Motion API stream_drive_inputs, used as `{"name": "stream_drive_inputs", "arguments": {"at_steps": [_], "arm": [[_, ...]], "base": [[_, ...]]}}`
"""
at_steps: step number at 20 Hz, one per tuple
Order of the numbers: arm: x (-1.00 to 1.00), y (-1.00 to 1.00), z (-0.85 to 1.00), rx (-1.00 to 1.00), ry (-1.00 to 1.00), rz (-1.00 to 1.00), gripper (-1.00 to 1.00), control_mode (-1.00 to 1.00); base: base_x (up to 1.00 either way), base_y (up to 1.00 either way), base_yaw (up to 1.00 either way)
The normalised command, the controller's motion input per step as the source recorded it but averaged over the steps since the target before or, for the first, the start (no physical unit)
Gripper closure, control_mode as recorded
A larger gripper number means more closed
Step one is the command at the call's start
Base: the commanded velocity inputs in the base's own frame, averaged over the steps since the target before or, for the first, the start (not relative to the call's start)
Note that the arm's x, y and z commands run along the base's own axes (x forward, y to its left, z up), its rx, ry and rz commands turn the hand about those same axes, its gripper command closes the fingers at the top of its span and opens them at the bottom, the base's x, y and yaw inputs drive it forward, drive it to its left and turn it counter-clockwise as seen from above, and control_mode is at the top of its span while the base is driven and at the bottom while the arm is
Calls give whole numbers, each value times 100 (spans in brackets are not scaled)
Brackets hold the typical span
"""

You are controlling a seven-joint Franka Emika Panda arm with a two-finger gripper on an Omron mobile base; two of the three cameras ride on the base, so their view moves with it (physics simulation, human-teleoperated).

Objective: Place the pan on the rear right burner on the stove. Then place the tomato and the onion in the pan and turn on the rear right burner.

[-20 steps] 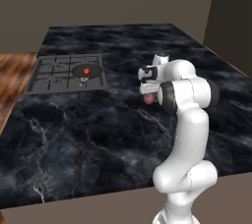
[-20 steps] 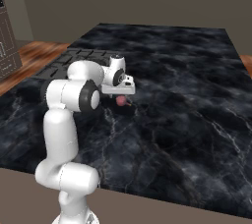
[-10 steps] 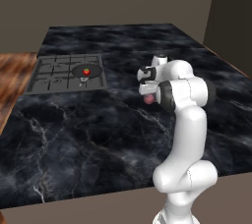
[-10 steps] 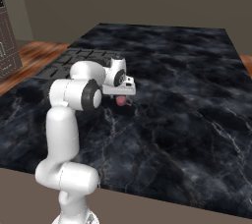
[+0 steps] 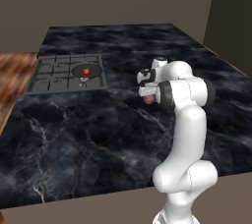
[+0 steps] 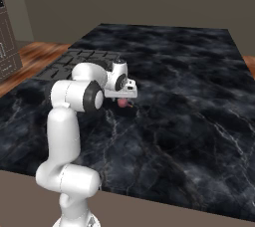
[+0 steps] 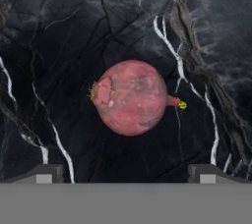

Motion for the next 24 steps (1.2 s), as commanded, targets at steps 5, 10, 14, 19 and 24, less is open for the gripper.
{"name": "stream_drive_inputs", "arguments": {"at_steps": [5, 10, 14, 19, 24], "arm": [[13, 0, -7, 0, -6, 0, -100, -100], [16, 0, -12, 0, -1, 0, -100, -100], [24, 0, -17, 0, 0, 0, -100, -100], [35, 0, -7, 0, 0, 0, -100, -100], [33, 0, -4, 0, 0, 0, -100, -100]], "base": [[0, 0, 0], [0, 0, 0], [0, 0, 0], [0, 0, 0], [0, 0, 0]]}}
